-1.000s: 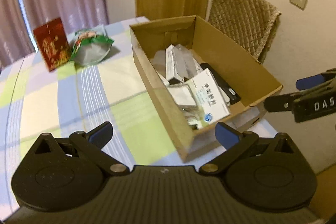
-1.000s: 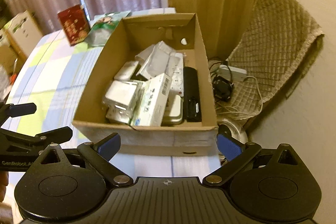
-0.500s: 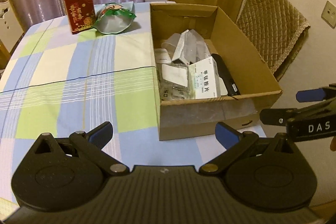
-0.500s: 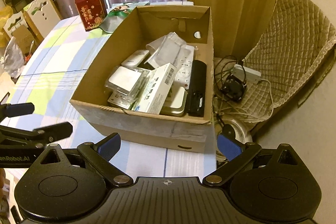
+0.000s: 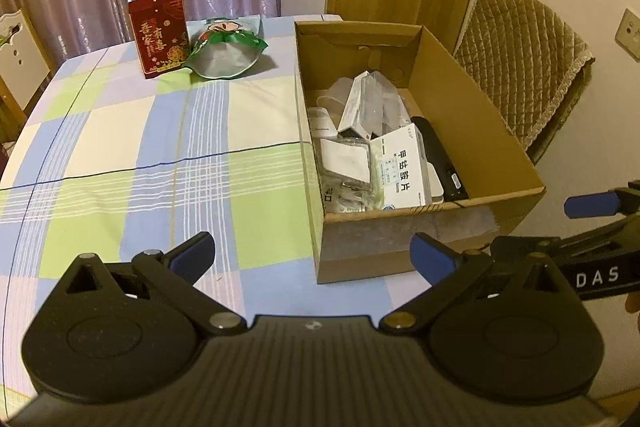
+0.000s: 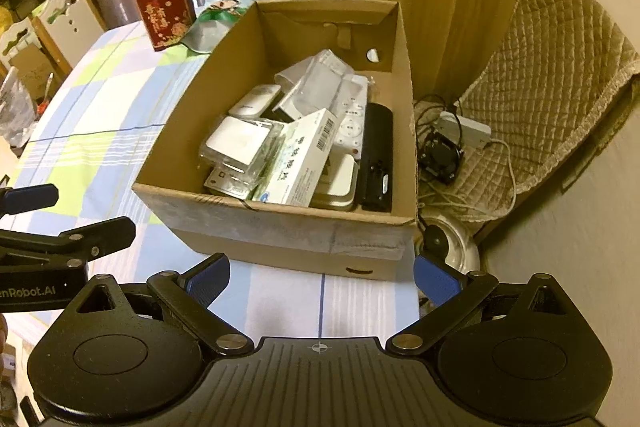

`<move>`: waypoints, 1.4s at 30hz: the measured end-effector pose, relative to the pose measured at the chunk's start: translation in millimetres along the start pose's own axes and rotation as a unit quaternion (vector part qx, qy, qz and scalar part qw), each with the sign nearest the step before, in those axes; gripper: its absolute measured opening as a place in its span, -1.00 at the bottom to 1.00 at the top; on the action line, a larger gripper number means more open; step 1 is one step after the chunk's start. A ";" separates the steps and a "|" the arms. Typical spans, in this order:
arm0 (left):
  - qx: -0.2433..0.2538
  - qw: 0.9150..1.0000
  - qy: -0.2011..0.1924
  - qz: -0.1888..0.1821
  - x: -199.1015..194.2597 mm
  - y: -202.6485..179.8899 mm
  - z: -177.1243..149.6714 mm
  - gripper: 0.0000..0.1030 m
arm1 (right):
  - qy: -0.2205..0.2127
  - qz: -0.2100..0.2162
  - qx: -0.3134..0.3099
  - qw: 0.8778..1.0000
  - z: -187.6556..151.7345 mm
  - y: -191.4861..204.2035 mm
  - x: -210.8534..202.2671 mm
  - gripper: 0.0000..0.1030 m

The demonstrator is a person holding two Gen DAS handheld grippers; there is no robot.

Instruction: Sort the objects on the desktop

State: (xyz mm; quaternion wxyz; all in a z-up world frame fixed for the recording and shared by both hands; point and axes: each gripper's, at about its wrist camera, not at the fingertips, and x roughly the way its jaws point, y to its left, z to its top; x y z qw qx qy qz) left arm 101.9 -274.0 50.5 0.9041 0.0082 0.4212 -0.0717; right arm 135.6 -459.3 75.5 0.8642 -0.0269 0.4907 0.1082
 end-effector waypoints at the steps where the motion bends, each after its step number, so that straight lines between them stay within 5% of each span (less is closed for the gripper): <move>1: 0.000 1.000 0.002 0.000 0.7 1.0 -0.4 0.98 | 0.000 0.000 -0.002 1.000 0.0 1.4 0.0 0.95; 42: 0.010 1.000 0.024 -0.009 5.8 20.7 -11.4 0.98 | 0.016 -0.013 0.007 1.000 -7.3 13.7 0.2 0.95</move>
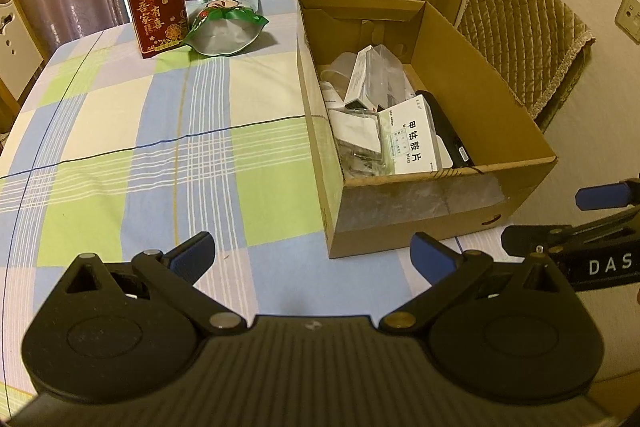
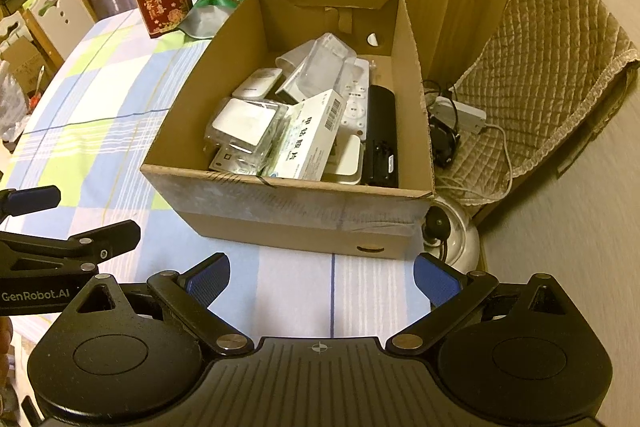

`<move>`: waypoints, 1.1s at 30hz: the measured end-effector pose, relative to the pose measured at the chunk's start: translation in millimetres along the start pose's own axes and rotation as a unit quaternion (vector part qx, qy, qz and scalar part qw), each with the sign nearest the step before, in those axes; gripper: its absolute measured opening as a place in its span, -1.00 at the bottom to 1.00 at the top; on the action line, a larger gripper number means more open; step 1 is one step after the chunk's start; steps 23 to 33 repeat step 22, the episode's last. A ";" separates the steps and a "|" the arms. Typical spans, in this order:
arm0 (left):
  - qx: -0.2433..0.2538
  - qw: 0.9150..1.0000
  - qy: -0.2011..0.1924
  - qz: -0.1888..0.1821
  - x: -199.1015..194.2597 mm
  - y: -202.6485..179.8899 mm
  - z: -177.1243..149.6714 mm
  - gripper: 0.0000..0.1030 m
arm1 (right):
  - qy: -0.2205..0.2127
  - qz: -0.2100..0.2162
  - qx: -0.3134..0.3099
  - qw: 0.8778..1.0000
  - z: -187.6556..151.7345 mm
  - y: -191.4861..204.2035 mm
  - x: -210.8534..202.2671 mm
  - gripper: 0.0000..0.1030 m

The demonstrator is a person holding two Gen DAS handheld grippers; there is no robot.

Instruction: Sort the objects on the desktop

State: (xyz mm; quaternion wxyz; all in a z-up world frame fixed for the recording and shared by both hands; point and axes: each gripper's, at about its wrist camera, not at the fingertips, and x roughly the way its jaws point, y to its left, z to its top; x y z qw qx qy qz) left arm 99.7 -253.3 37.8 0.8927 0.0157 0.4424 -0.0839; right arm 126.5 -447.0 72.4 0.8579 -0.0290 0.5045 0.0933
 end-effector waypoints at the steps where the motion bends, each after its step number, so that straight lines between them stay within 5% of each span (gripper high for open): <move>1: 0.000 1.000 0.000 0.000 -0.1 0.3 -0.1 0.98 | 0.000 0.000 -0.001 1.000 0.2 0.4 -0.1 0.95; 33: 0.019 1.000 -0.001 -0.004 7.0 2.1 3.8 0.98 | 0.006 -0.003 0.001 1.000 6.7 -0.1 8.3 0.95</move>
